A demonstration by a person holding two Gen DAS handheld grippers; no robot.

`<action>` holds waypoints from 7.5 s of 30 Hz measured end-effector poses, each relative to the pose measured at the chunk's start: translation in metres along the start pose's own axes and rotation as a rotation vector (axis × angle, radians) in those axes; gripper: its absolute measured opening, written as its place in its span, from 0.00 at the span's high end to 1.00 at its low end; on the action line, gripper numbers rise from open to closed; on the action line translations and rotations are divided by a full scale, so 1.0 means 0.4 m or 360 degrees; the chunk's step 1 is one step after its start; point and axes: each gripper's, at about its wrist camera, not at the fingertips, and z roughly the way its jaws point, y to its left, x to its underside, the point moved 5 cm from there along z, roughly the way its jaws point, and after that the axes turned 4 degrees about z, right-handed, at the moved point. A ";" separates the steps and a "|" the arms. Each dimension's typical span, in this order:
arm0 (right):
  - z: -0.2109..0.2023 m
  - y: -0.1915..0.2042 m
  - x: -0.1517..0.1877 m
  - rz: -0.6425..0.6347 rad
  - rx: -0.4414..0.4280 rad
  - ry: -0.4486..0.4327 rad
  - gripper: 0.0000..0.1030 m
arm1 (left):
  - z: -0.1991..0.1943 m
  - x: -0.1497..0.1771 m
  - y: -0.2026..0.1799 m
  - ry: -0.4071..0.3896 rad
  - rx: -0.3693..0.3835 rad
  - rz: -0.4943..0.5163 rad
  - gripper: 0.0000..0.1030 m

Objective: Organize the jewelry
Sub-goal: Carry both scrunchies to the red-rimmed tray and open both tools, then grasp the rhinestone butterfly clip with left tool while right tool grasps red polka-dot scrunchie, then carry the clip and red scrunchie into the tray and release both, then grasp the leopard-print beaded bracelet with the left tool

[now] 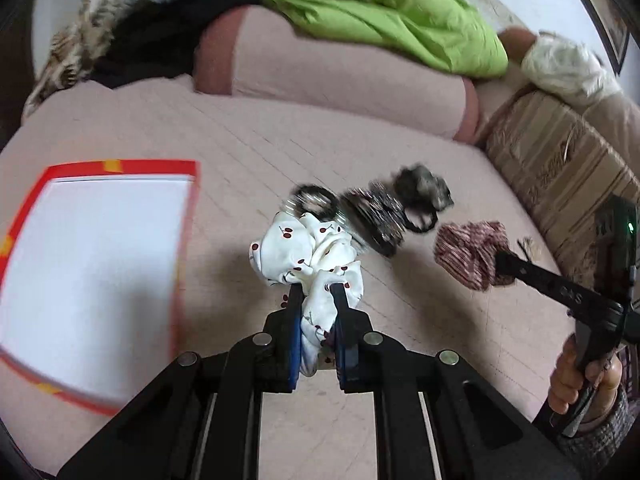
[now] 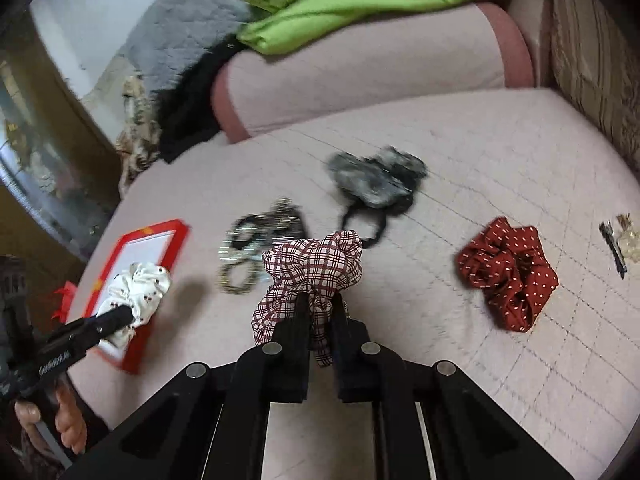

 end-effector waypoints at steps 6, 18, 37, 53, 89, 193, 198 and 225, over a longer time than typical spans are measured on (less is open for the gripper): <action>-0.006 0.175 -0.001 -0.0130 -0.0152 0.0053 0.91 | -0.064 -0.029 0.172 -0.0087 -0.0184 -0.0160 0.88; 0.227 0.504 -0.004 -0.0347 -0.0267 0.0227 0.91 | 0.004 -0.099 0.522 -0.0110 -0.0468 -0.0500 0.88; 0.612 0.650 -0.052 -0.0490 -0.0013 0.0354 0.68 | 0.108 -0.112 0.742 -0.0052 -0.0566 -0.0730 0.64; 0.324 0.482 0.008 -0.0382 -0.0020 0.0259 0.55 | -0.027 -0.112 0.631 -0.0264 -0.0545 -0.0623 0.49; -0.127 -0.321 0.091 0.0239 0.0303 -0.0194 0.30 | 0.137 -0.091 -0.194 0.0061 -0.0081 0.0042 0.36; 0.351 0.715 0.226 -0.0620 -0.0307 0.0432 0.88 | -0.129 0.102 0.652 -0.0050 -0.0763 -0.0710 0.71; 0.386 0.738 0.272 -0.0672 -0.0282 0.0482 0.86 | -0.112 0.102 0.654 -0.0049 -0.0802 -0.0705 0.66; 0.128 0.497 0.227 -0.0584 -0.0172 0.0164 0.49 | -0.193 0.068 0.508 -0.0391 -0.0763 -0.0513 0.61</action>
